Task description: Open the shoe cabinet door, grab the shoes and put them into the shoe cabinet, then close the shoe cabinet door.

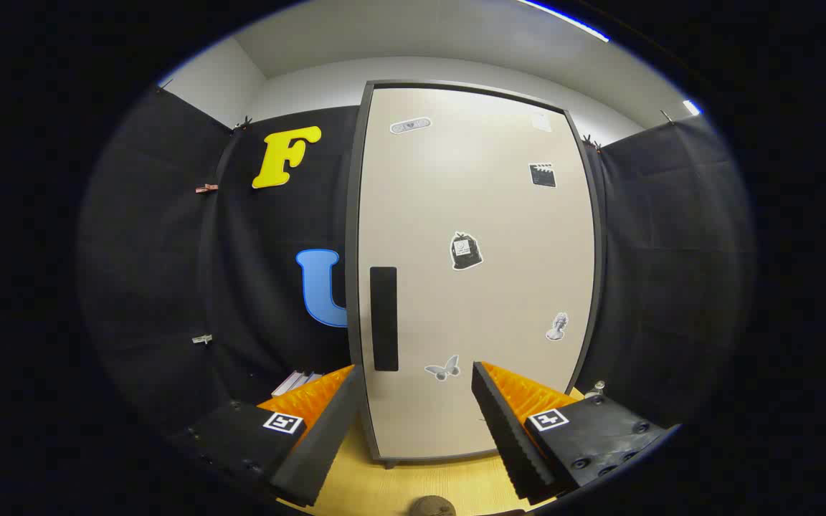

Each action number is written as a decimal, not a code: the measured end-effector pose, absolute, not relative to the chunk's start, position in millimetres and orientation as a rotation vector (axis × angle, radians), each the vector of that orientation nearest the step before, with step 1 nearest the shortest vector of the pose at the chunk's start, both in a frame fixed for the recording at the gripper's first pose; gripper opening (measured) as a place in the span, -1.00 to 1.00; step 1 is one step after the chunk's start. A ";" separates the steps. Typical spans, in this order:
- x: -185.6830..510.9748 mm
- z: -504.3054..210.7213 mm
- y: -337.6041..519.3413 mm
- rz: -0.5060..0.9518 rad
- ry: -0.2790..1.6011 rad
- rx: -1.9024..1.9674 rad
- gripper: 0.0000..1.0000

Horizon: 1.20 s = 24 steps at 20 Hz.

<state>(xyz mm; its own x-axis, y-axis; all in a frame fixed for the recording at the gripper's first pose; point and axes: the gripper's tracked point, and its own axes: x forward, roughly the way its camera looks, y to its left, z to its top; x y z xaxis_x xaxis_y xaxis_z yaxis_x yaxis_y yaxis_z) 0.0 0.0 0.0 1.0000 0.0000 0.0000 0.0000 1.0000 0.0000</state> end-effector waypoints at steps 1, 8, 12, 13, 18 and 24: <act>0.0 0.4 1.3 0.003 0.000 0.001 0.95; 1.8 1.3 14.5 0.026 0.001 0.005 0.95; 2.6 6.3 17.2 0.026 -0.019 0.008 0.96; 3.0 6.8 17.1 0.024 -0.022 0.006 0.96; 11.3 4.2 20.7 0.026 -0.019 0.008 0.95; 53.0 -1.9 27.1 0.030 0.001 0.030 0.91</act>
